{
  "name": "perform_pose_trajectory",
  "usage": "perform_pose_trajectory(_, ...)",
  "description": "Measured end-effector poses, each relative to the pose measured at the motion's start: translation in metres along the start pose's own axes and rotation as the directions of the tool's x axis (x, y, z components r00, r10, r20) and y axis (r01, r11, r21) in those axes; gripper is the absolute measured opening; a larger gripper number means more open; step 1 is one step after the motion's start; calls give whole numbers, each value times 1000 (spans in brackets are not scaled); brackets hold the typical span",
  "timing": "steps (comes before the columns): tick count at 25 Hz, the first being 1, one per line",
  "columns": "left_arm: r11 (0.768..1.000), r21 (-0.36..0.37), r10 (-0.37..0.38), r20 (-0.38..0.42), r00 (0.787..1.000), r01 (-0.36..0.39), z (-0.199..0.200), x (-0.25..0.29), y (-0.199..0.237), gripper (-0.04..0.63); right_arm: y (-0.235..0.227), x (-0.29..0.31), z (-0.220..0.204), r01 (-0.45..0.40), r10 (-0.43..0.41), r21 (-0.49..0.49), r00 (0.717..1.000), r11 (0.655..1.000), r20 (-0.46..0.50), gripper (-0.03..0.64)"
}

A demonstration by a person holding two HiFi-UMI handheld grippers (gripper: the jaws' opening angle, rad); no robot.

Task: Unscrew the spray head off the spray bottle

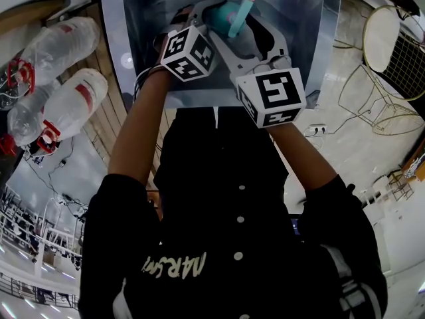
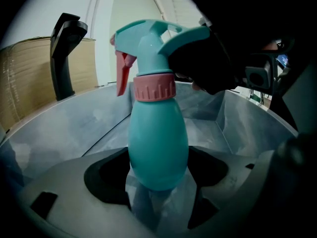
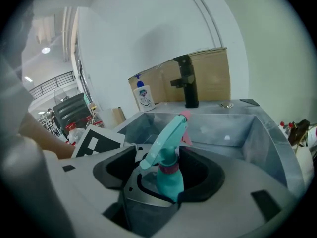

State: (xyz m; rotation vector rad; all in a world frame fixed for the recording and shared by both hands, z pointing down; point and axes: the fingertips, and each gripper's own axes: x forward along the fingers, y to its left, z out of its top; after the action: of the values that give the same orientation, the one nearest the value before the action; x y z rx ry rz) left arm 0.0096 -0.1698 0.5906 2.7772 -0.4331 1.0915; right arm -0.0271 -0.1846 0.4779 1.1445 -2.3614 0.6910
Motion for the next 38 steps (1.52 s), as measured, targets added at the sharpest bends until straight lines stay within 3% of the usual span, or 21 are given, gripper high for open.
perform_pose_trajectory(3,1000,4,-3,-3,1000,3,-1,0,0,377,1,6,0,0,-2,-83,1000,997,-20,274)
perform_pose_trajectory(10,1000,5,-3,-6,1000,3,-1,0,-1,377,-8,12,0,-34,29,-228,999,973,-25,158)
perform_pose_trajectory(14,1000,10,-7,-1,1000,7,0,0,-1,377,-3,12,0,-162,158,-317,987,935,-40,156)
perform_pose_trajectory(16,1000,17,-17,6,1000,17,1,0,-3,377,-1,9,-2,-277,267,-340,961,899,-75,156)
perform_pose_trajectory(18,999,24,-30,15,999,30,1,0,-5,377,4,7,-3,-405,389,-398,913,823,-123,156)
perform_pose_trajectory(22,999,27,-48,33,998,47,1,0,-6,377,9,2,-10,-600,538,-527,792,601,-288,156)
perform_pose_trajectory(25,998,28,-58,46,997,57,-2,1,-6,377,15,0,-14,-668,604,-597,715,444,-352,156)
perform_pose_trajectory(27,997,32,-65,49,997,63,-4,3,-8,377,16,-2,-18,-694,635,-608,677,385,-371,156)
perform_pose_trajectory(29,997,34,-67,50,997,65,-3,4,-9,377,15,-3,-19,-711,653,-596,657,373,-376,156)
perform_pose_trajectory(31,997,35,-65,48,997,64,-2,4,-10,377,15,-4,-18,-713,651,-579,662,395,-371,158)
perform_pose_trajectory(33,997,35,-64,47,997,62,0,2,-10,376,14,-3,-16,-702,637,-560,684,440,-355,163)
perform_pose_trajectory(35,998,33,-64,47,997,62,0,1,-9,377,13,-4,-15,-681,616,-545,712,490,-336,218)
perform_pose_trajectory(38,998,31,-64,47,997,62,1,-1,-8,377,1,-9,-14,-614,537,-542,782,574,-317,264)
